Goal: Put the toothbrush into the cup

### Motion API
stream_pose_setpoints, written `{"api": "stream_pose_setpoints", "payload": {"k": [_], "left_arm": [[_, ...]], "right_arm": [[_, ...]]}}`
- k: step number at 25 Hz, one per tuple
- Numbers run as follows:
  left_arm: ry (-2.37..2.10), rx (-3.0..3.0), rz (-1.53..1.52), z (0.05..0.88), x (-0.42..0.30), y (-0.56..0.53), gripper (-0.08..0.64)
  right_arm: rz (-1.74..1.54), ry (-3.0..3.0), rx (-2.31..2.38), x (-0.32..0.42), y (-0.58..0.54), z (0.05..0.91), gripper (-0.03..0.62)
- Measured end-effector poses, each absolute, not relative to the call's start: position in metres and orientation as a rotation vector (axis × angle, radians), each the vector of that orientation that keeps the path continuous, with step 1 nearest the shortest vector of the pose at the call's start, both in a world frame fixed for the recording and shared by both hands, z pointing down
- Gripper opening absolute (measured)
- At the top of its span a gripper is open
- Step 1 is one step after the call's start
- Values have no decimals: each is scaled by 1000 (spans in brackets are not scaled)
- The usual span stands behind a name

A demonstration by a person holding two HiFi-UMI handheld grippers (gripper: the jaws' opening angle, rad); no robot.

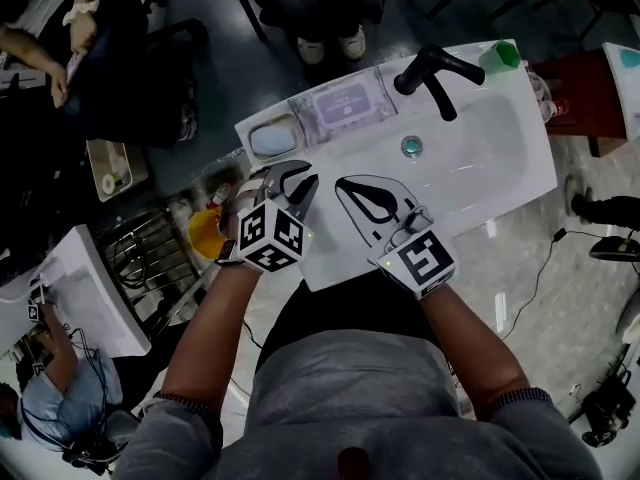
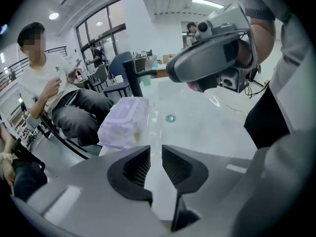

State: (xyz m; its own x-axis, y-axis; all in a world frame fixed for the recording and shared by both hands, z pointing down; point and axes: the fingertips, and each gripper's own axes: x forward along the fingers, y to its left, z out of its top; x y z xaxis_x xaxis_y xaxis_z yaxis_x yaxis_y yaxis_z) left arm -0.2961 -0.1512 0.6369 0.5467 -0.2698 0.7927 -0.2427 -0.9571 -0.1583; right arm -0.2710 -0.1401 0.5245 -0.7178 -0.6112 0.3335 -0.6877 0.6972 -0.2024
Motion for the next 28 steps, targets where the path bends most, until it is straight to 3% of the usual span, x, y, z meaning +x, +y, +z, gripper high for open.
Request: {"api": "stream_pose_setpoints", "payload": {"k": [28], "left_arm": [[207, -2508, -1852, 702, -299, -165, 106]], "right_arm": [[582, -2678, 1055, -270, -162, 547, 15]]}}
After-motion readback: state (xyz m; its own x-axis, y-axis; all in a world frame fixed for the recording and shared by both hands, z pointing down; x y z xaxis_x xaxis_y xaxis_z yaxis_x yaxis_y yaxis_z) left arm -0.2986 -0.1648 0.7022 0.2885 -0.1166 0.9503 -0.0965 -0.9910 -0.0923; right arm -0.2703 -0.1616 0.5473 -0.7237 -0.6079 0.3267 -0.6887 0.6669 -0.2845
